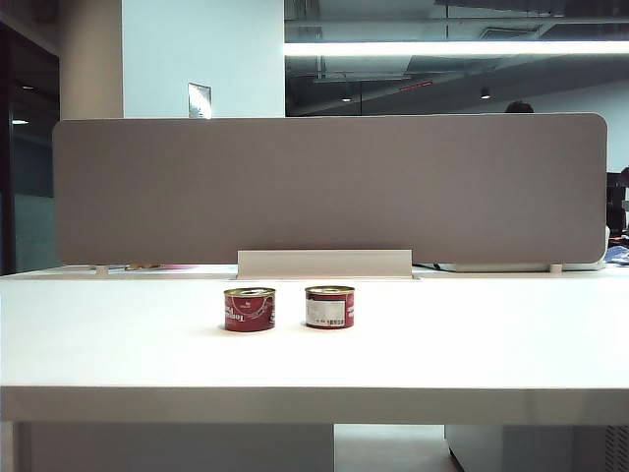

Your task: Stack a can of tomatoes on the right onto the can of tomatoes on the left.

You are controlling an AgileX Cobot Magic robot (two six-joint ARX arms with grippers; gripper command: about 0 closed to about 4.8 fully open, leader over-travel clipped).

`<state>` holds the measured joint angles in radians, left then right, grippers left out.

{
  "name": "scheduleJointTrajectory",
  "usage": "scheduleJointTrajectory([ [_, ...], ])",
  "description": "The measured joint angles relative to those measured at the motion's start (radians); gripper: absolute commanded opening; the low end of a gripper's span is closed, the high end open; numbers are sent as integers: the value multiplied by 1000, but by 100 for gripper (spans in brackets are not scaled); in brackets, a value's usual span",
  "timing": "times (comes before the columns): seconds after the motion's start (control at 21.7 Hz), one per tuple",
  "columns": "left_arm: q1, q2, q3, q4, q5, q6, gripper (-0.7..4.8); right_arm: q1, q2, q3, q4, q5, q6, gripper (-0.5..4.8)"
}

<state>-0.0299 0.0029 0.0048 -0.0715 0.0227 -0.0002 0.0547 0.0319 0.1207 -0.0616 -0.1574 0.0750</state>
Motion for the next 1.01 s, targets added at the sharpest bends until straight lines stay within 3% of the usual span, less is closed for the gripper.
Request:
scheduleJointTrajectory([
  [0.18,0,0,0,0,0,0,-6,21,87,47,-1,0,0,-2],
  [0.41,0,0,0,0,22,0,-6,47,367,167,20,-1,0,-1],
  [0.65,0,0,0,-1,127,0,-6,46,557,245,34,-11,0,-1],
  [1.01,0,0,0,-37,316,0,-6,50,900,407,47,-178,-1,-1],
])
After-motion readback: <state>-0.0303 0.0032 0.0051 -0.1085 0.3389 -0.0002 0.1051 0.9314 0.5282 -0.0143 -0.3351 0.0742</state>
